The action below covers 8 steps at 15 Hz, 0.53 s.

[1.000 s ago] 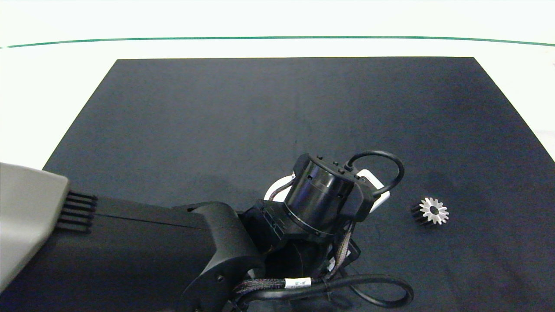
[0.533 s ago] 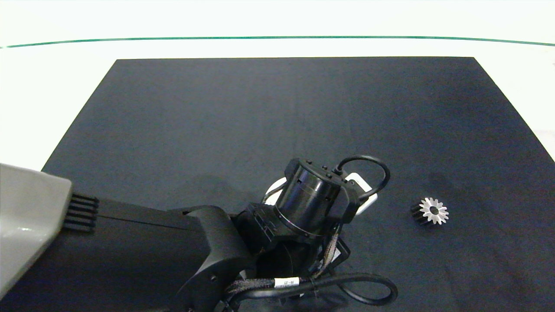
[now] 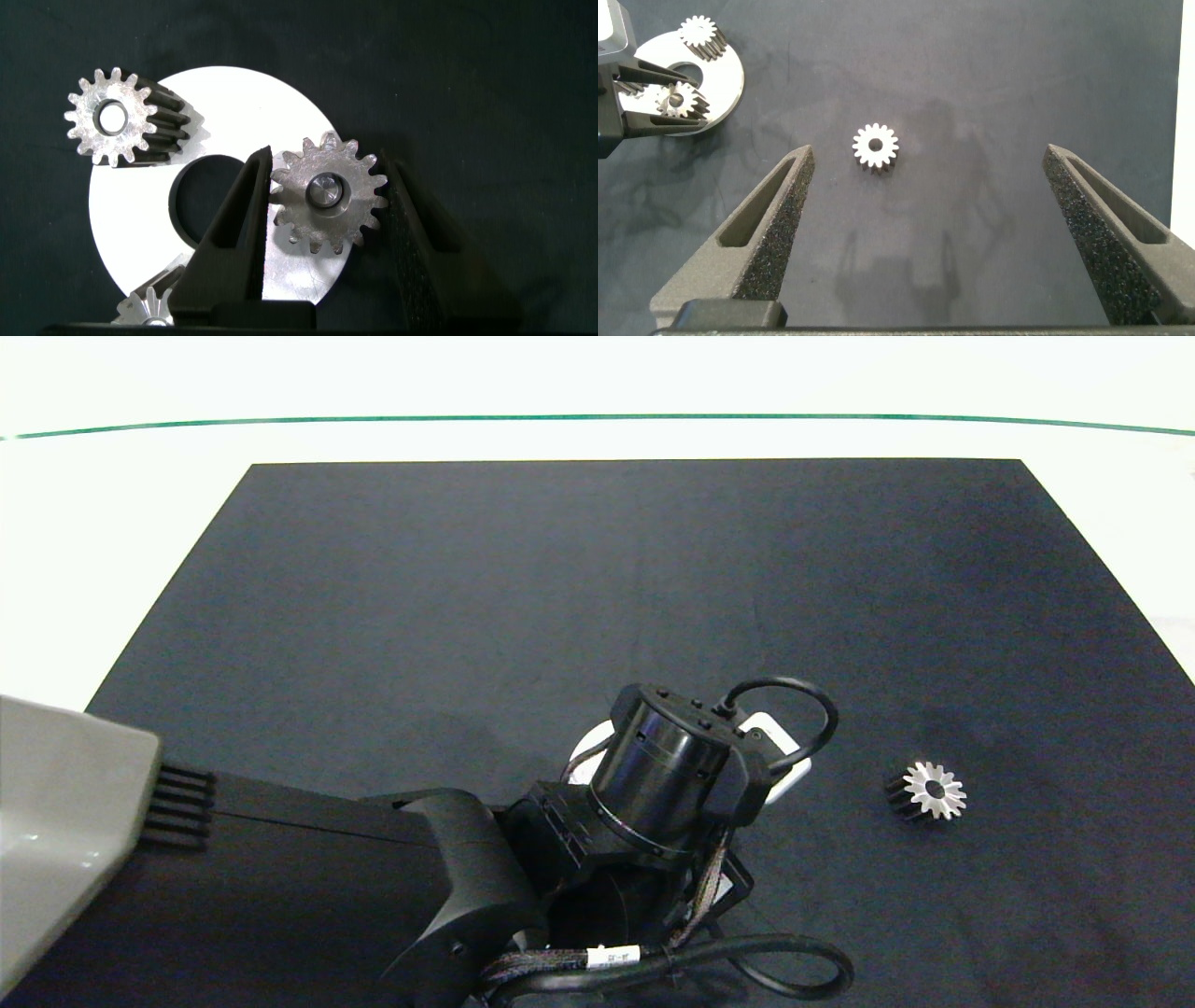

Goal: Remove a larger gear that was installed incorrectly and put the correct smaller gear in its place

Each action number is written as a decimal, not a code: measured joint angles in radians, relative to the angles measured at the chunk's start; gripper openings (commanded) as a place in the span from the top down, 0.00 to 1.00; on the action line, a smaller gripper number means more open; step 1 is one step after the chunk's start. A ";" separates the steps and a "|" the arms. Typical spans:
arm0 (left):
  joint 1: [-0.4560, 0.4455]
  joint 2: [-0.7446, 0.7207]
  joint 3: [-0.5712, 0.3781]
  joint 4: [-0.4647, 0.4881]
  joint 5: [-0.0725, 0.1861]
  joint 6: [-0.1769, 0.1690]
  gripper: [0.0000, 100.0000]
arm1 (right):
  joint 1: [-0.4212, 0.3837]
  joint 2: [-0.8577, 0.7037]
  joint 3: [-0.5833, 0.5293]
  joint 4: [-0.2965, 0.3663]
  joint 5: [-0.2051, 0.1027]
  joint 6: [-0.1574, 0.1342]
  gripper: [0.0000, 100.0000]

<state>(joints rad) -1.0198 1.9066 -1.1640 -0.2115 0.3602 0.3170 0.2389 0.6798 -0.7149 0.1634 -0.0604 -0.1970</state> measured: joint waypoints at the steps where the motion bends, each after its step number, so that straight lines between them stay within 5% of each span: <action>1: -0.001 0.000 0.001 0.001 0.000 0.000 0.00 | 0.000 0.000 0.000 0.000 0.000 0.000 0.00; 8: -0.002 -0.009 0.001 0.003 -0.001 -0.001 0.00 | 0.000 0.000 -0.002 0.000 -0.002 0.000 0.00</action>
<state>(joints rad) -1.0217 1.8974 -1.1632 -0.2083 0.3594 0.3164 0.2385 0.6796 -0.7166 0.1634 -0.0623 -0.1972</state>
